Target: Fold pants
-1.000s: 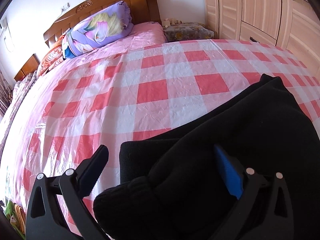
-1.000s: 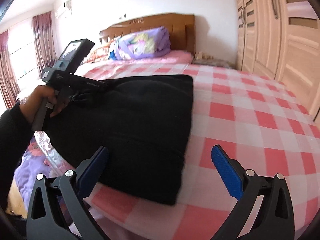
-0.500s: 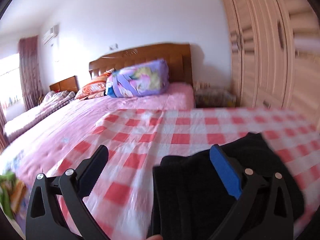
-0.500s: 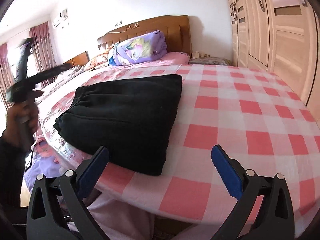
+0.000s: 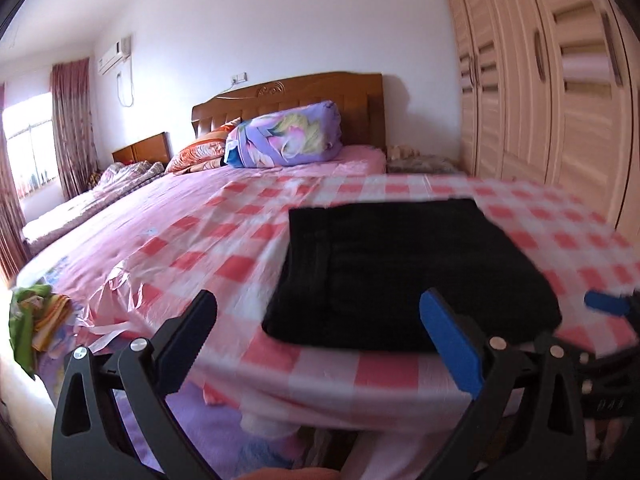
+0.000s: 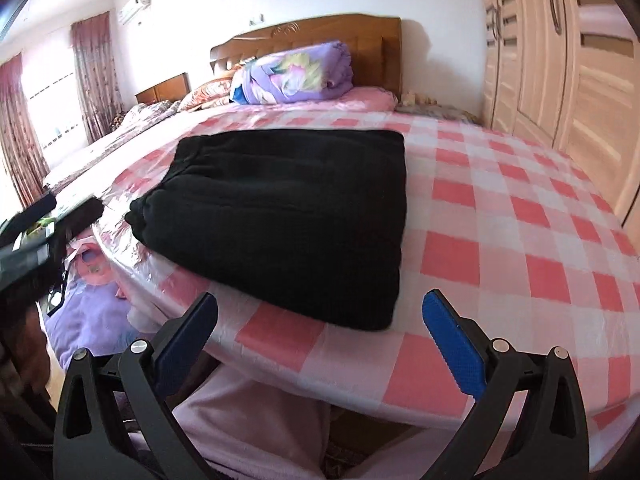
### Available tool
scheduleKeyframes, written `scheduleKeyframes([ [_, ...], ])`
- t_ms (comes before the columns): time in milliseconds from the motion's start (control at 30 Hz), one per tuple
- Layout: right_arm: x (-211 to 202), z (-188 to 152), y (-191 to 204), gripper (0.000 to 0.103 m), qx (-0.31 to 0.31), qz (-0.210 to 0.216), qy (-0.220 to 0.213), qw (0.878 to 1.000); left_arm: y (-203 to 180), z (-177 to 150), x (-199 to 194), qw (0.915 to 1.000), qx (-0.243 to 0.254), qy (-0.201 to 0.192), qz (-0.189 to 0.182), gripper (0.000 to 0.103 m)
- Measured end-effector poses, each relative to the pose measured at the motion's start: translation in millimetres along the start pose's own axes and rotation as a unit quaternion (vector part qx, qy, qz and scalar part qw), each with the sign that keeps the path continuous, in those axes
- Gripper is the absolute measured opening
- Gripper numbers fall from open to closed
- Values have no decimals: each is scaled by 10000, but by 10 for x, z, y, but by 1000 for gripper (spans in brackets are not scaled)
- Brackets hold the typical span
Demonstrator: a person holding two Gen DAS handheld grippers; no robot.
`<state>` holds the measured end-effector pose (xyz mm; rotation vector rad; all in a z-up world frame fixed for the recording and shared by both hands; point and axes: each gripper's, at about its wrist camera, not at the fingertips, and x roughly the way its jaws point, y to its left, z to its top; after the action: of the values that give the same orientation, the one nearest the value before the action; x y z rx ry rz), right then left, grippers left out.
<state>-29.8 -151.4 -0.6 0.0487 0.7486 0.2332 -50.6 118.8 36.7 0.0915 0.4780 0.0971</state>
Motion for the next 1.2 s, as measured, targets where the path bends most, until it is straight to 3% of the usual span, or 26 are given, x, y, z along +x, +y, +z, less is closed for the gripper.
scheduleKeyframes([
  [100, -3, -61, -62, 99, 132, 53, 150, 9998, -86, -63, 10, 9996, 190, 142, -152, 102],
  [267, -105, -93, -43, 99, 37, -13, 13, 10000, -96, -92, 35, 9993, 180, 201, -245, 102],
  [533, -188, -98, -16, 99, -73, -90, -158, 9998, -155, -100, 14, 9991, 287, 162, -279, 102],
  [1200, -168, -118, -48, 99, -32, -112, -111, 9999, -151, -118, 80, 9986, 230, 271, -387, 102],
])
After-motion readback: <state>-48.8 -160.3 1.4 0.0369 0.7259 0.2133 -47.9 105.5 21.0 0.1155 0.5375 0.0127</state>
